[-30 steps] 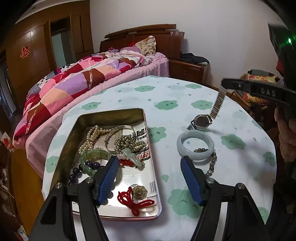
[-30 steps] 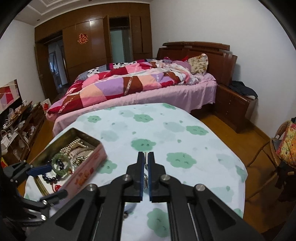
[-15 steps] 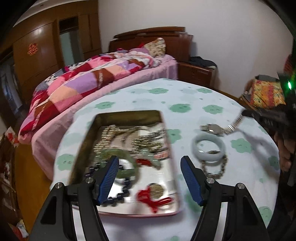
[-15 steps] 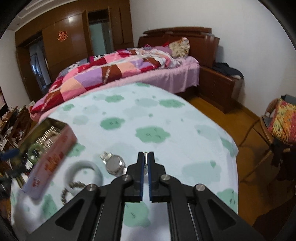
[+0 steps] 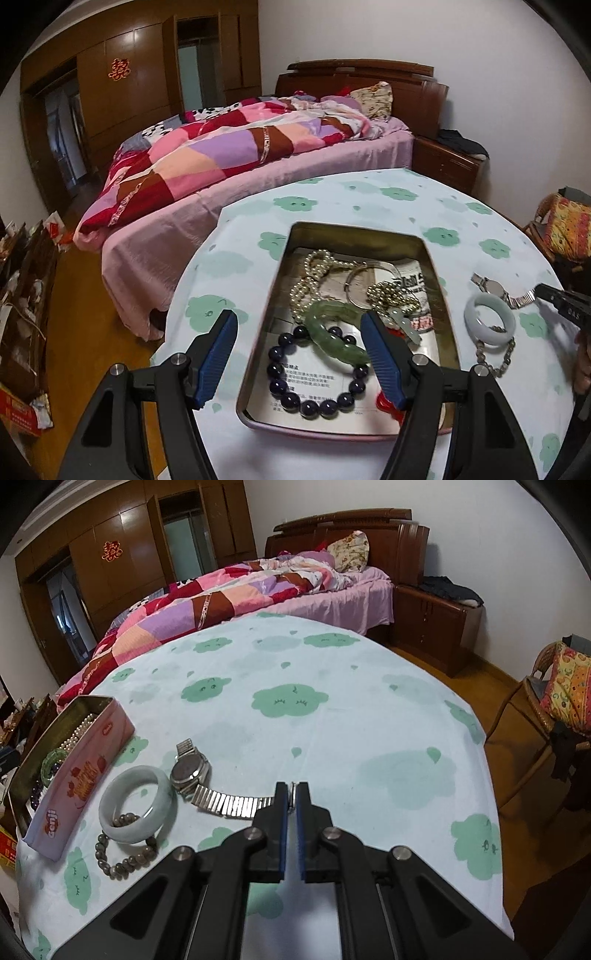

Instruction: Organize jewelry

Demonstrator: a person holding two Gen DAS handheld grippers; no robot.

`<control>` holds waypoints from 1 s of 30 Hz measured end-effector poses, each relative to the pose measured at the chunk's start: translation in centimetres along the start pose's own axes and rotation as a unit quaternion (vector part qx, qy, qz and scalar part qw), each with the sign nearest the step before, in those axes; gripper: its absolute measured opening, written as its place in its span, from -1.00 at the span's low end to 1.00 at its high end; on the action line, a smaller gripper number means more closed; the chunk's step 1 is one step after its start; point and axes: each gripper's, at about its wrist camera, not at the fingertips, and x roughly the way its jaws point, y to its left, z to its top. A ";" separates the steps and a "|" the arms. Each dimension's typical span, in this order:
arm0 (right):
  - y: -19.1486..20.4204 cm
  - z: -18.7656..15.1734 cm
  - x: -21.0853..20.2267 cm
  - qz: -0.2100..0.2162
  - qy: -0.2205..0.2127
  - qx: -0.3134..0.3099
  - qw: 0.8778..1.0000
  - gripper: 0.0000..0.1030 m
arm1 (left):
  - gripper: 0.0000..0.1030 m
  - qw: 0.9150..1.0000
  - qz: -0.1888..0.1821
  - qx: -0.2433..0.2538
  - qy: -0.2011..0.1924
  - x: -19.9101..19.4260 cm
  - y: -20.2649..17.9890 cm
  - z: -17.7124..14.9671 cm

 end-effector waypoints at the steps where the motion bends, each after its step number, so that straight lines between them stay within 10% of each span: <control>1: -0.1 0.0 -0.1 0.001 -0.001 0.001 1.000 -0.87 | 0.34 1.000 -0.002 -0.001 -0.001 0.0 -0.2 0.2; 13: -0.3 -0.1 0.2 0.008 0.005 0.009 1.000 -0.84 | 0.34 0.990 -0.098 0.103 0.006 0.7 -11.4 1.6; 30: -0.2 -0.2 0.6 0.030 0.016 0.015 0.999 -0.74 | 0.34 0.979 -0.118 0.153 0.059 4.5 -17.0 0.3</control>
